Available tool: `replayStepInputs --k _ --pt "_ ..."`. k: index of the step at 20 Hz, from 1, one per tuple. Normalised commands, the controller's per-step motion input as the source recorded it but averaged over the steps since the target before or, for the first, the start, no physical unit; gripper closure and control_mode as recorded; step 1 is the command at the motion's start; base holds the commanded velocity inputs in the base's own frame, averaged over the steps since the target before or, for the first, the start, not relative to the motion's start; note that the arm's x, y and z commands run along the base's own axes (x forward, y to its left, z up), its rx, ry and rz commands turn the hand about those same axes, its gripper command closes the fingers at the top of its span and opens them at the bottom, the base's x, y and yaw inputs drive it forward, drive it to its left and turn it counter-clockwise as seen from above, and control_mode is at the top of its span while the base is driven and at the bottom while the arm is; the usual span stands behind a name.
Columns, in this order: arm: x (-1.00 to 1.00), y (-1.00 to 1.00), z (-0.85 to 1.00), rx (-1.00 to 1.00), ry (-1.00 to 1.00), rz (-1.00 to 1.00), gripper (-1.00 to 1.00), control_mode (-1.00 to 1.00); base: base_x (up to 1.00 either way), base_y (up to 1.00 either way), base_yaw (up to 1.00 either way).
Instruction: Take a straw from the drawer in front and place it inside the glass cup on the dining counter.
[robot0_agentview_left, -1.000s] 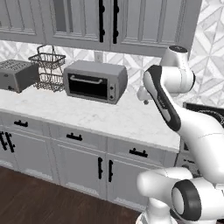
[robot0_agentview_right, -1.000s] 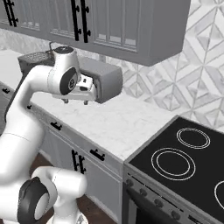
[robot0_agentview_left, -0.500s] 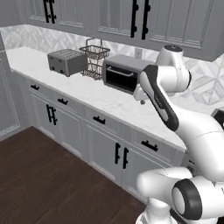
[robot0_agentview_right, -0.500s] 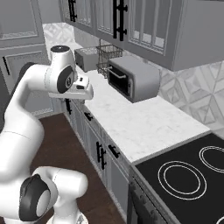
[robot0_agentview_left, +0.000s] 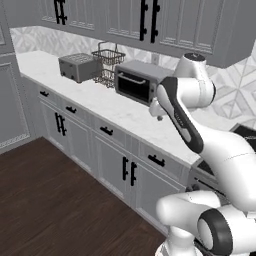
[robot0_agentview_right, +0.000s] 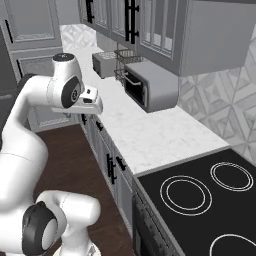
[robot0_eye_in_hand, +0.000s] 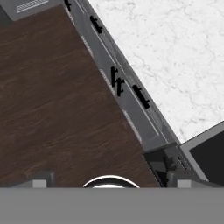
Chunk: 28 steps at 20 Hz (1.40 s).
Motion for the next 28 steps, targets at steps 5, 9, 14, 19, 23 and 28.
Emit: replayStepInputs --k 5,9,14,19,23,28 --pt "0.00 0.00 0.00 0.00 0.00 0.00 -1.00 1.00 0.11 -0.85 0.23" --pt "0.00 -0.18 0.00 0.00 0.00 0.17 -1.00 -1.00 0.00 0.00 0.00" --pt "0.01 0.61 -0.05 -0.22 0.00 -0.01 -1.00 -1.00 0.00 0.00 0.00" --pt "0.20 0.74 -0.46 -0.43 0.01 -0.09 -1.00 -1.00 0.00 0.00 0.00" --pt "0.24 0.42 -0.74 -0.41 0.07 -0.07 -1.00 -1.00 0.00 0.00 0.00" --pt "0.20 0.25 -0.88 -0.33 0.12 -0.06 -1.00 -1.00 0.00 0.00 0.00"
